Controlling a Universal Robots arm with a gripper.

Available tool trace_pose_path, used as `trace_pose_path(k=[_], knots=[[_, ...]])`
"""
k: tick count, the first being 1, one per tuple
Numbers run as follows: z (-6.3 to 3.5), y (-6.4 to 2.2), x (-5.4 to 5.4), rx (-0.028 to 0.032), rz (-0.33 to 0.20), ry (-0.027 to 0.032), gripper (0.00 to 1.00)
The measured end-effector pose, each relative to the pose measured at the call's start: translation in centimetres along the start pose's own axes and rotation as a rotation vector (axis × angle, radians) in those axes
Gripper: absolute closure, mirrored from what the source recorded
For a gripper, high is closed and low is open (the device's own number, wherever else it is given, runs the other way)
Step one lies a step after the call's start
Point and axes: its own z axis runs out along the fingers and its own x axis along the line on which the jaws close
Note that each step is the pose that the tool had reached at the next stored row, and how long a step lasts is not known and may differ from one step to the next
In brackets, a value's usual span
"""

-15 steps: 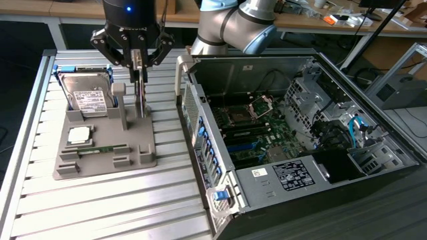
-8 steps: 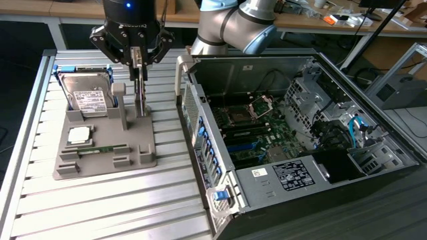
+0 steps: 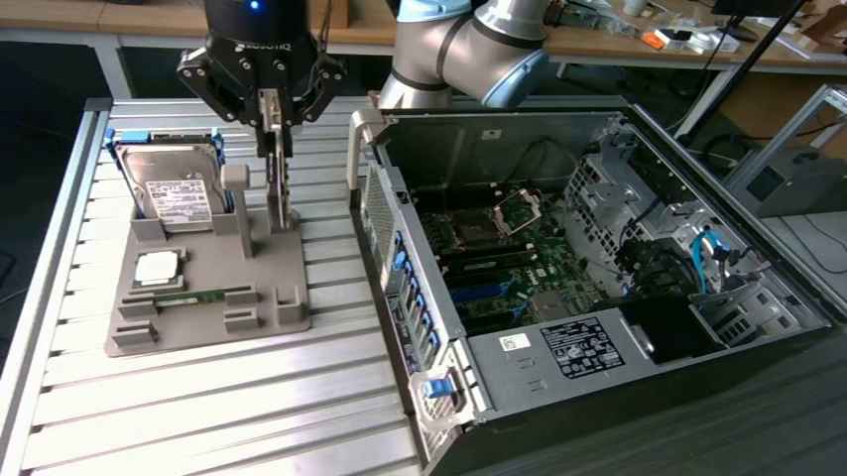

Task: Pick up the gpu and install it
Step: 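Pick up the gpu and move the gpu toward the slot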

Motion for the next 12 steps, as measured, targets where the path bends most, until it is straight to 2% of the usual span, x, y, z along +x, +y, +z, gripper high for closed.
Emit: trace_pose_path(k=[12], knots=[[-0.48,0.01,-0.01,0.0,0.0,0.0001,0.73]])
